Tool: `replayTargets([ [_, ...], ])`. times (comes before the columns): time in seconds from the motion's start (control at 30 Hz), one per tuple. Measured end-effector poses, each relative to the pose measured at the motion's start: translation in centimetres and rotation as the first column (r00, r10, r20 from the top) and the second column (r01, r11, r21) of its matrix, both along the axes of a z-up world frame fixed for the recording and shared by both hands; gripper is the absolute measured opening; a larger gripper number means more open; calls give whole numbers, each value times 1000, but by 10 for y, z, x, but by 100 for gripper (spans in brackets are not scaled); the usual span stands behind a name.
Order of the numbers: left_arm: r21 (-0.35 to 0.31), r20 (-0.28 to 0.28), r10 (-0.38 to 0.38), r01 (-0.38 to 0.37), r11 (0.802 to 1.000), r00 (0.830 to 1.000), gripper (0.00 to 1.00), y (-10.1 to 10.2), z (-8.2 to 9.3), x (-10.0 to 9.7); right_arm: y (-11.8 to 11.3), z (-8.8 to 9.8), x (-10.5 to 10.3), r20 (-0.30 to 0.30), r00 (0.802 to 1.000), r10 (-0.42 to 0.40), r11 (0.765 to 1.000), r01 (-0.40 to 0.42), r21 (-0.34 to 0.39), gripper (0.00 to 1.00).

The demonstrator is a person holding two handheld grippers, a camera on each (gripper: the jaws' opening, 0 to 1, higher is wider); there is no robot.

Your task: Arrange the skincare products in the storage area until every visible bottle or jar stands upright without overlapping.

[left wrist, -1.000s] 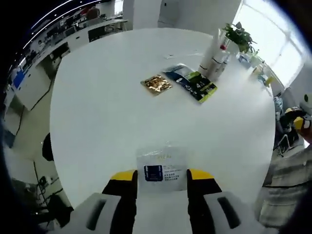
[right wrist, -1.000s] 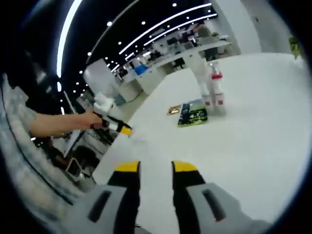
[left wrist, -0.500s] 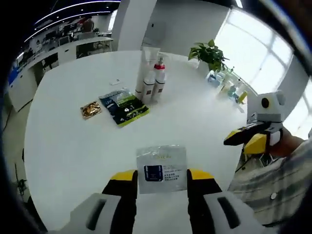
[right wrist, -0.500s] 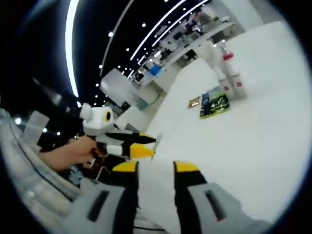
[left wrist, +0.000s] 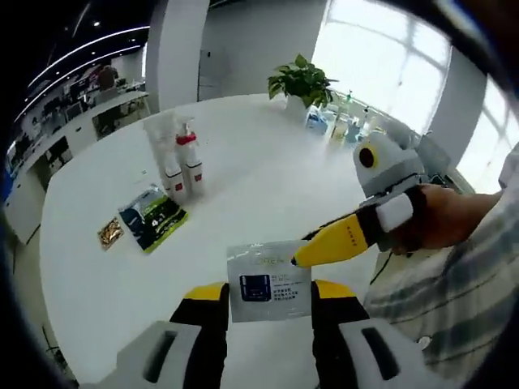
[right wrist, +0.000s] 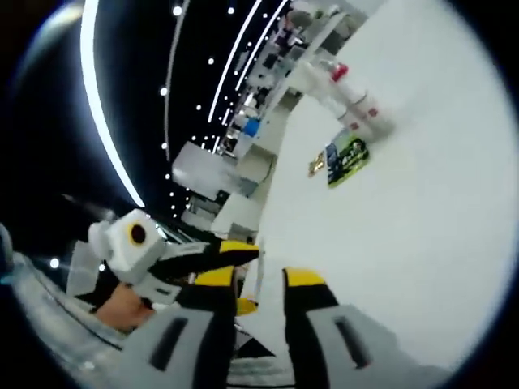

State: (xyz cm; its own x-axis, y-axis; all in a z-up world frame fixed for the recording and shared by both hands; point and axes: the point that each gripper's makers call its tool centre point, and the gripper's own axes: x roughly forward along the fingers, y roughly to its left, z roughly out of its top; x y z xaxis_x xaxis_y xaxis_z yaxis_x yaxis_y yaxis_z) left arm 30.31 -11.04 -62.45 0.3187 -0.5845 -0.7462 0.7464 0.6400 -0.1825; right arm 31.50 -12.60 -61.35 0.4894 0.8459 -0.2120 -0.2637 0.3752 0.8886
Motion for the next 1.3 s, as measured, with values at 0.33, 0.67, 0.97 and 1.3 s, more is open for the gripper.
replayTargets([
  [0.33, 24, 30, -57, 56, 998, 998, 40, -35, 3, -12, -15, -4, -1, -35, 997, 70, 998, -70, -9, 1],
  [0.67, -229, -128, -10, -20, 973, 992, 42, -44, 15, -14, -30, 19, -2, -15, 992, 121, 985, -119, 127, 0],
  [0.97, -533, -407, -30, -210, 820, 913, 23, -50, 44, -23, -33, 45, -13, 71, 970, 233, 943, -243, 227, 0],
  [1.3, -577, -477, -11, -304, 759, 879, 3, -44, 47, -24, -23, 49, -14, 95, 966, 240, 940, -256, 227, 3],
])
